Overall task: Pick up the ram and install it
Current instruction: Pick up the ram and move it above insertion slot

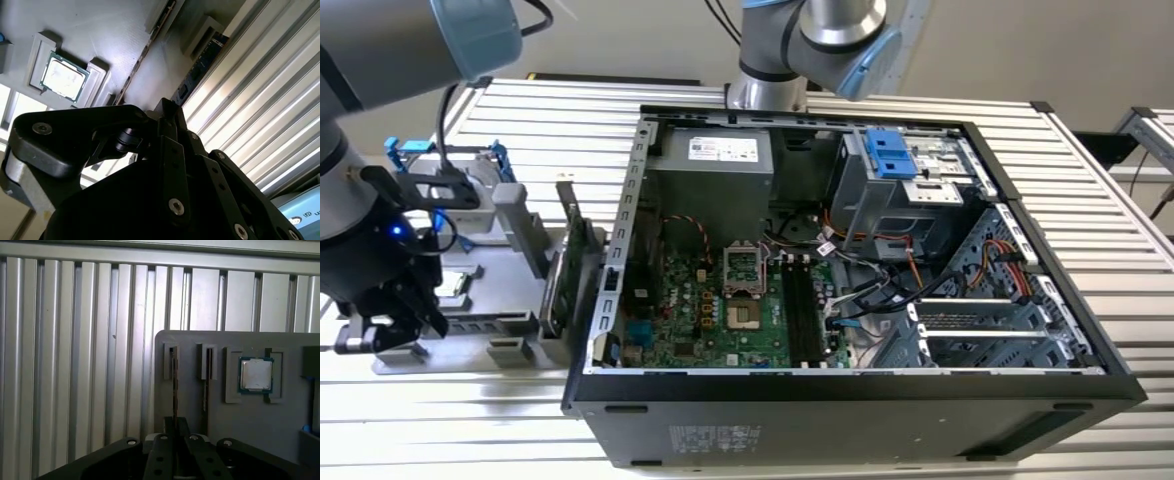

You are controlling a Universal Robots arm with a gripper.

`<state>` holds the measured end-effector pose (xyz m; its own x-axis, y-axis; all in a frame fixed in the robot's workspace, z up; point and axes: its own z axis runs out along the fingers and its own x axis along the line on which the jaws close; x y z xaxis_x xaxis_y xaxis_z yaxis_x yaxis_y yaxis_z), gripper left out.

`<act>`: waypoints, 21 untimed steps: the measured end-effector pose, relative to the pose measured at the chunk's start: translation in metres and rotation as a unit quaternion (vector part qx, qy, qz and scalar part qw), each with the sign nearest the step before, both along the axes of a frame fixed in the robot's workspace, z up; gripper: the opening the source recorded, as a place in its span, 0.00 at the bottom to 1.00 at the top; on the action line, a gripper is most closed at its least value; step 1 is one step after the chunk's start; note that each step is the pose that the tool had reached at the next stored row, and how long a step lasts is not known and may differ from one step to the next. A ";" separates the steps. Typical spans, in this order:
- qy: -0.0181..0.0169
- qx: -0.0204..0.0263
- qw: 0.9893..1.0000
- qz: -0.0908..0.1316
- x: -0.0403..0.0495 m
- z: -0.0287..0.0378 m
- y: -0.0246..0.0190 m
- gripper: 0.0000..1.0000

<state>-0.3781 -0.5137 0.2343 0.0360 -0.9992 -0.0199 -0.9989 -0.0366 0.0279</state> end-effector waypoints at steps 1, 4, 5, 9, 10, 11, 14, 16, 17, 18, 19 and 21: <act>0.000 0.000 1.000 0.000 0.0000 0.0003 0.0000 0.00; 0.000 0.000 1.000 0.000 0.0000 0.0009 0.0000 0.00; 0.000 0.000 1.000 0.000 0.0000 0.0011 0.0000 0.00; 0.000 0.000 1.000 0.000 0.0000 0.0031 0.0000 0.00; 0.000 0.000 1.000 0.000 0.0000 0.0033 0.0000 0.00; 0.000 0.000 1.000 0.000 0.0000 0.0036 0.0000 0.00; 0.000 0.000 1.000 0.000 0.0000 0.0046 0.0000 0.00; 0.000 0.000 1.000 0.000 0.0000 0.0053 0.0000 0.00; 0.000 0.000 1.000 0.000 0.0000 0.0057 0.0000 0.00; 0.000 0.000 1.000 0.000 0.0000 0.0060 0.0000 0.00; 0.000 0.000 1.000 0.000 0.0000 0.0063 0.0000 0.00; 0.000 0.000 1.000 0.000 0.0000 0.0068 0.0000 0.00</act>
<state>-0.3781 -0.5137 0.2411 0.0360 -0.9992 -0.0199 -0.9989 -0.0366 0.0278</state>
